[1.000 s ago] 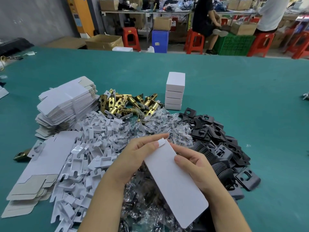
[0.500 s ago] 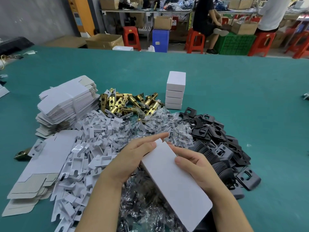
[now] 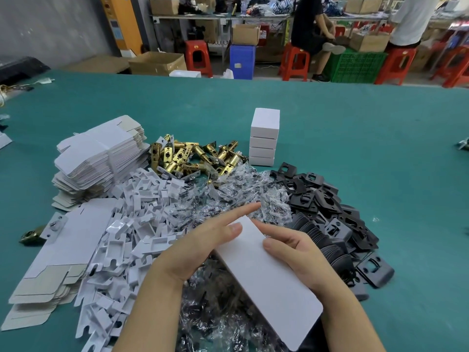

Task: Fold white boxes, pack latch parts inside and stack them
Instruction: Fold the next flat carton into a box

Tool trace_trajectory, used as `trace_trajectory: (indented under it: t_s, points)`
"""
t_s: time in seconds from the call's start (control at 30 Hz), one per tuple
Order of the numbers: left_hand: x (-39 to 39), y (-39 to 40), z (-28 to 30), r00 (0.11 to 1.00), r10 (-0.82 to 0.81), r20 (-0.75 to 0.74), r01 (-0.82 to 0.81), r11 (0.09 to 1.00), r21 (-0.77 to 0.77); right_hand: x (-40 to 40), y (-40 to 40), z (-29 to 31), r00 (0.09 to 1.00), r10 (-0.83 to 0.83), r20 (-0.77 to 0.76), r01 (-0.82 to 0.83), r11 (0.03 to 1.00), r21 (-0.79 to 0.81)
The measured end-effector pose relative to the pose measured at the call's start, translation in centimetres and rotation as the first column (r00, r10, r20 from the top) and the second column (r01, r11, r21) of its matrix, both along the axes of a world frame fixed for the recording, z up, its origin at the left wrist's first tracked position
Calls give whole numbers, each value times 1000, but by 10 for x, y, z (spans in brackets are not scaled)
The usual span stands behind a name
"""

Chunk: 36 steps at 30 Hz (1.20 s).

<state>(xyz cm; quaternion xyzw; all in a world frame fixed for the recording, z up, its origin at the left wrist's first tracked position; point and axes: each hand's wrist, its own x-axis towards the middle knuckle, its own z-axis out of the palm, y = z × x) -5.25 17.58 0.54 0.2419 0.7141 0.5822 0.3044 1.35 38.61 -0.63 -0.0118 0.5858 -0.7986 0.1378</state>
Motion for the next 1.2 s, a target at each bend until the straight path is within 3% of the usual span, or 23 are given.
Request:
trace_trajectory:
  t_s: [0.23, 0.43, 0.7, 0.93, 1.2]
  points:
    - [1, -6, -1, 997, -74, 17, 75, 997, -34, 1, 4, 2, 999, 39, 33, -40, 999, 20]
    - [-5, -2, -14, 964, -69, 256, 21, 982, 187, -1, 7, 2, 996, 68, 64, -67, 998, -19]
    - [-5, -1, -15, 969, -110, 220, 52, 966, 255, -2, 9, 4, 990, 87, 112, -80, 995, -66]
    - [-4, -1, -9, 960, -65, 273, 4, 976, 219, -3, 10, 3, 986, 93, 136, -82, 993, -87]
    - [0, 0, -3, 977, -32, 211, -10, 981, 194, -4, 7, 5, 989, 62, 136, -49, 994, -95]
